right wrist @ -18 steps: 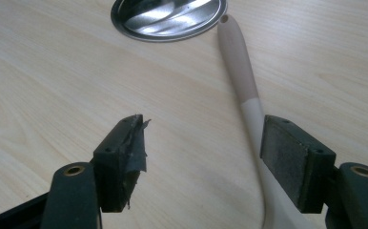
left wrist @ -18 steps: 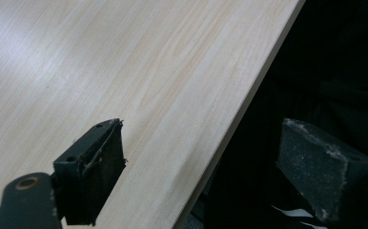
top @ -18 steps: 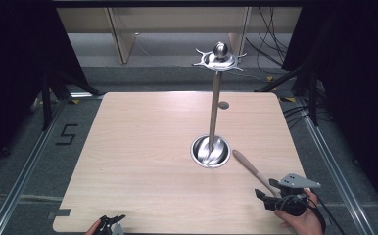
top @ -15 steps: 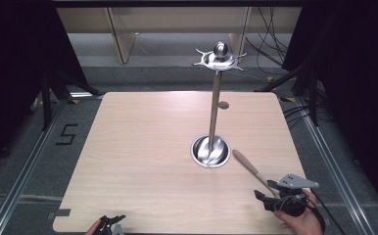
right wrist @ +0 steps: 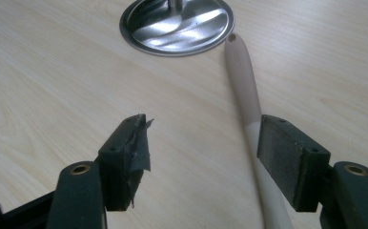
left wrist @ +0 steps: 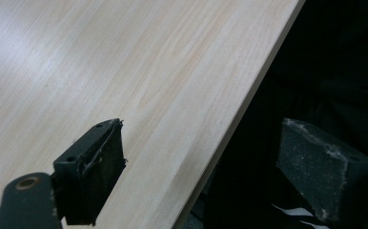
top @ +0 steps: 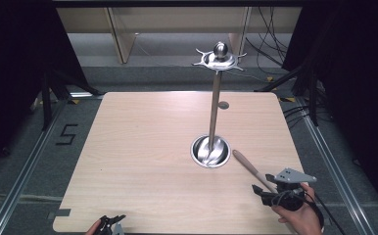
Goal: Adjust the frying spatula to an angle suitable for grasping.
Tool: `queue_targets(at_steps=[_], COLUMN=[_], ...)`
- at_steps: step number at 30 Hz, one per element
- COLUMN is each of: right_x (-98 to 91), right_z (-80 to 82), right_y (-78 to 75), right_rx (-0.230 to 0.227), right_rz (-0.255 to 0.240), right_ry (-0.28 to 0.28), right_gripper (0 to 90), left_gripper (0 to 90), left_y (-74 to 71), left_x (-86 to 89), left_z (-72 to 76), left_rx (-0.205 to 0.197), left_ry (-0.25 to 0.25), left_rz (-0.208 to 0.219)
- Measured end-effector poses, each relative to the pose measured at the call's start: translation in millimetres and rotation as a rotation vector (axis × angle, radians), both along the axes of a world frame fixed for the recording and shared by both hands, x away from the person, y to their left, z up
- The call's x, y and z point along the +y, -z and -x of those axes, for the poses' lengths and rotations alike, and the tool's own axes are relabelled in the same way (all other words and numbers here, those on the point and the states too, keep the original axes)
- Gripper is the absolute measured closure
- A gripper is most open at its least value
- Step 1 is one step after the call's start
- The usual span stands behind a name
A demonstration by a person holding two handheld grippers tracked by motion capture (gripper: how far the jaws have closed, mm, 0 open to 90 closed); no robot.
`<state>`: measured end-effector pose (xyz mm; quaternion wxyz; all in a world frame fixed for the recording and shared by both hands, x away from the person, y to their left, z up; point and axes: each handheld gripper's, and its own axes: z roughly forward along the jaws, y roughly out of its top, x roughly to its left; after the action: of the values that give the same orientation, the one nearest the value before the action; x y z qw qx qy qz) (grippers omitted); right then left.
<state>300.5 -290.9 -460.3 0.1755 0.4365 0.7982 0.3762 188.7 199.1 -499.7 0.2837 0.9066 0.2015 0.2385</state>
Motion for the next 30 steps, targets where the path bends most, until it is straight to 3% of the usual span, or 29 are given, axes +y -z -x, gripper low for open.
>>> queue_targets(at_steps=[2,4,5,7,11,12,15,17,18,21,23,28,30], right_x=[2.0,2.7,4.4,3.4,6.8,5.2,3.9,3.4,3.3,3.3,7.2,9.7,13.7], right_z=[-5.7,-13.6,-15.9,-20.6,-31.9,-39.9,-47.3,-48.6,-49.3,-56.8,-58.9,-71.6,-74.2], right_y=[-4.5,-7.6,-9.1,-10.3,-11.7,-13.6,-15.5,-15.4,-17.3,-14.3,-13.2,-9.8,-8.2], right_rx=[-0.003,-0.004,0.02,0.005,0.054,0.079,0.099,0.108,0.137,0.154,0.212,0.255,0.289], right_rz=[0.011,0.026,0.033,0.063,0.113,0.148,0.218,0.21,0.198,0.207,0.199,0.235,0.229], right_ry=[0.002,-0.003,-0.006,-0.024,-0.008,-0.033,-0.035,-0.031,-0.025,-0.032,-0.016,-0.02,0.008], right_gripper=[38.1,40.5,41.2,41.5,47.8,49.3,50.6,51.0,52.4,54.5,55.0,57.0,57.8], left_gripper=[15.2,15.2,15.2,15.2,15.3,15.2,15.2,15.2,15.2,15.2,15.2,15.2,15.2], left_y=[-0.3,-0.5,-1.3,-1.7,0.6,0.2,-1.1,0.0,-0.4,-1.0,-1.1,-1.0,-1.1], left_x=[0.4,0.5,0.8,1.1,-0.3,-0.5,0.2,0.0,0.2,0.0,-0.2,-0.2,0.2], left_z=[-0.2,-0.2,0.4,0.3,-0.2,0.2,0.9,0.0,0.4,0.9,0.7,0.7,0.2], left_rx=[-0.019,-0.006,-0.02,-0.012,-0.021,-0.018,-0.015,0.001,-0.013,-0.015,-0.014,-0.013,-0.01], left_ry=[-0.016,-0.006,-0.015,-0.011,-0.016,-0.012,-0.01,0.0,-0.013,-0.009,-0.009,-0.007,-0.007], left_rz=[-0.013,-0.003,-0.008,-0.002,-0.006,-0.009,-0.008,-0.001,-0.007,-0.009,-0.009,-0.009,-0.006])
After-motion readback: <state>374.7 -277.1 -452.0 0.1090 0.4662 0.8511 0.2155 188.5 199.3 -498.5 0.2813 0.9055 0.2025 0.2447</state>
